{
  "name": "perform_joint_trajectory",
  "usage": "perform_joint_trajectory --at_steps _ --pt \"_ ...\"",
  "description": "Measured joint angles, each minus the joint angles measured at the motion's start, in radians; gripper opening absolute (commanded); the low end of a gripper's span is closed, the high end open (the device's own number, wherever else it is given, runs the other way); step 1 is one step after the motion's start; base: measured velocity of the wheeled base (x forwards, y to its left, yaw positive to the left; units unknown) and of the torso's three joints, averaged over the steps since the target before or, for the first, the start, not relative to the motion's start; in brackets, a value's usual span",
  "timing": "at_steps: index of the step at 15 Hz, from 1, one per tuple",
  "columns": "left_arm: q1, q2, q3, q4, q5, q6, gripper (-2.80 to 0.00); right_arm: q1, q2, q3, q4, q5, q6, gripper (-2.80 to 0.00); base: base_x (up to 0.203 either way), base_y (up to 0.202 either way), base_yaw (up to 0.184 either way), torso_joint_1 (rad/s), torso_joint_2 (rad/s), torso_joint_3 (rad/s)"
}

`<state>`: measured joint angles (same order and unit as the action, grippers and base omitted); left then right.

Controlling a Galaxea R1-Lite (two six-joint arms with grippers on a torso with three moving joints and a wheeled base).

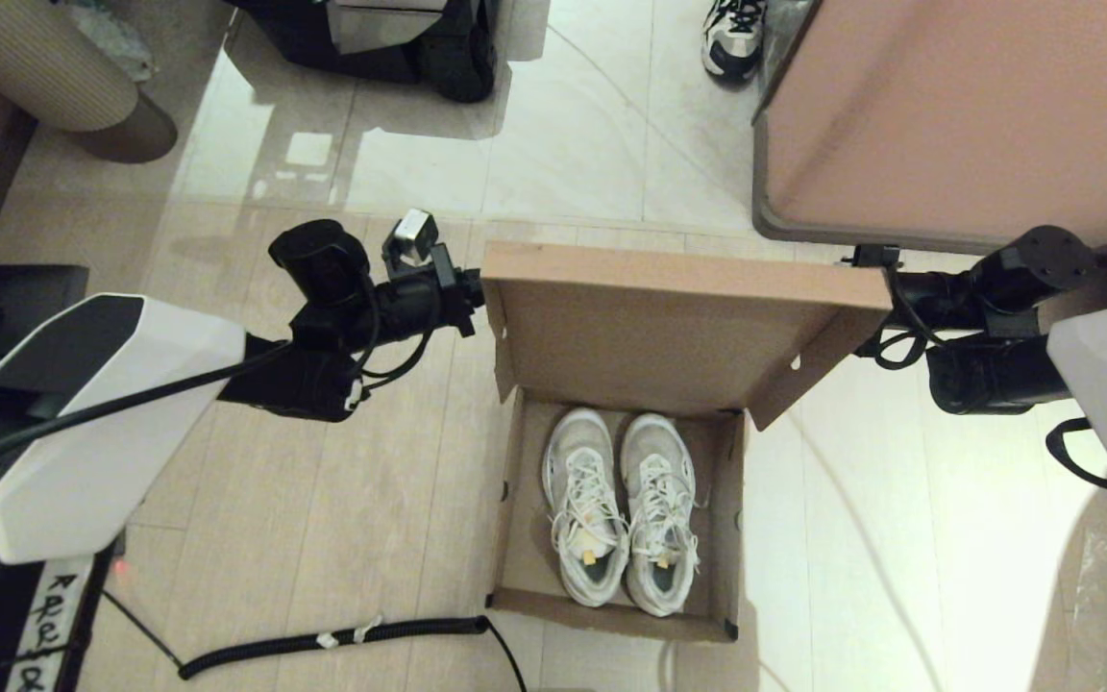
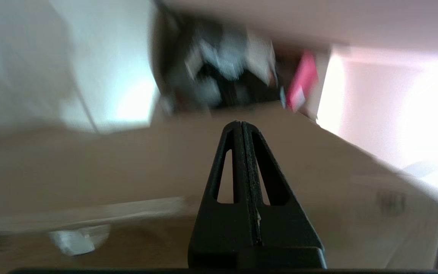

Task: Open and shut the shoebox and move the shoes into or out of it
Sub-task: Close the shoe box

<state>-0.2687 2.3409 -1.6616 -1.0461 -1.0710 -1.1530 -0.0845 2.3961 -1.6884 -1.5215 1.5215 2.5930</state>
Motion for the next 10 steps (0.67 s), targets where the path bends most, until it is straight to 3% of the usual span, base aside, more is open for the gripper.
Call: perform_joint_trajectory --at_steps 5,10 --pt "-0.001 -0.034 0.154 -0.123 -0.184 0.000 -2.80 0.004 -0.041 0.088 0.000 0.000 0.000 -2.80 0.000 0.000 0.000 0.000 0.00 0.000" --pt "-0.001 -0.073 0.417 -0.295 -0.346 0.000 -2.80 0.013 -0.095 0.213 0.000 0.000 -0.010 -2.80 0.000 0.000 0.000 0.000 0.00 0.000"
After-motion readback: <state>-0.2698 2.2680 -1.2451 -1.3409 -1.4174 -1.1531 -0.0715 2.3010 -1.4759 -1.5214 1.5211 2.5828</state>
